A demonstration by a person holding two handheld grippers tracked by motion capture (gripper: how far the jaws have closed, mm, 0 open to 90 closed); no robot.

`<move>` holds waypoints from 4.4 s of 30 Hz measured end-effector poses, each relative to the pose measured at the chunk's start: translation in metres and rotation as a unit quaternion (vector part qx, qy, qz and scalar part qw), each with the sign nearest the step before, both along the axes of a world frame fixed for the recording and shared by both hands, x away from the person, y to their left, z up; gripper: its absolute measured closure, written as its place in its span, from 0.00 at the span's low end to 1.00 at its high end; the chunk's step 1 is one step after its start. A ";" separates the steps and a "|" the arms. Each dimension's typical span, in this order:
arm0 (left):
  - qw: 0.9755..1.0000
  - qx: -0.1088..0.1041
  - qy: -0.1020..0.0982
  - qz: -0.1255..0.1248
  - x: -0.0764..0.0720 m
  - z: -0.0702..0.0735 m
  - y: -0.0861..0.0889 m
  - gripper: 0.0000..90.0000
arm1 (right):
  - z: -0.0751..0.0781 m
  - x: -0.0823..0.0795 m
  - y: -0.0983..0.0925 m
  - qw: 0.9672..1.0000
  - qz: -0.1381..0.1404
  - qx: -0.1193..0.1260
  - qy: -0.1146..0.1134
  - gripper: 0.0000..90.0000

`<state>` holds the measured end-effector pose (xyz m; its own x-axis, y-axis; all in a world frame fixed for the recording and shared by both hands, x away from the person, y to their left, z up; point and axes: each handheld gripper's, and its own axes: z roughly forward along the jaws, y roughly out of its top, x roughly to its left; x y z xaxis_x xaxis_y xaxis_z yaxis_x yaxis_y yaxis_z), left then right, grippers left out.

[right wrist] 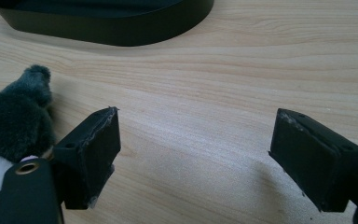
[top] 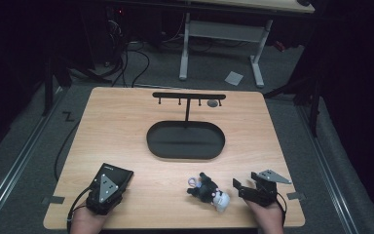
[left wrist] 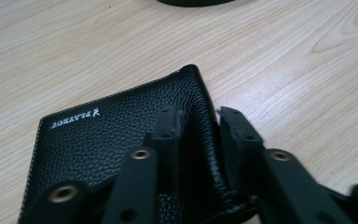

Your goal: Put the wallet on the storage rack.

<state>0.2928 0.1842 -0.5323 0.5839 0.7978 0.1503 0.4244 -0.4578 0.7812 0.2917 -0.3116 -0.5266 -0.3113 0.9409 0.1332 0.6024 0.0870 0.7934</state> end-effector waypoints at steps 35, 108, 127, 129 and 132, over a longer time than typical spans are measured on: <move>0.992 -0.111 -0.053 0.017 -0.010 0.037 0.026 0.91 | 0.003 -0.001 0.002 1.000 0.002 -0.007 -0.014 0.20; 0.967 -0.235 -0.081 0.062 -0.006 0.050 0.048 0.88 | 0.001 0.000 0.004 1.000 0.001 -0.011 -0.010 0.20; 0.967 -0.230 -0.093 0.062 -0.006 0.049 0.051 0.61 | 0.001 0.001 0.004 1.000 0.000 -0.013 -0.009 0.20; 0.969 -0.221 -0.096 0.059 -0.007 0.050 0.049 0.57 | 0.001 0.001 0.004 1.000 0.000 -0.012 -0.009 0.20; 0.973 -0.200 -0.097 0.059 -0.009 0.048 0.043 0.50 | 0.001 0.001 0.004 1.000 0.001 -0.011 -0.010 0.20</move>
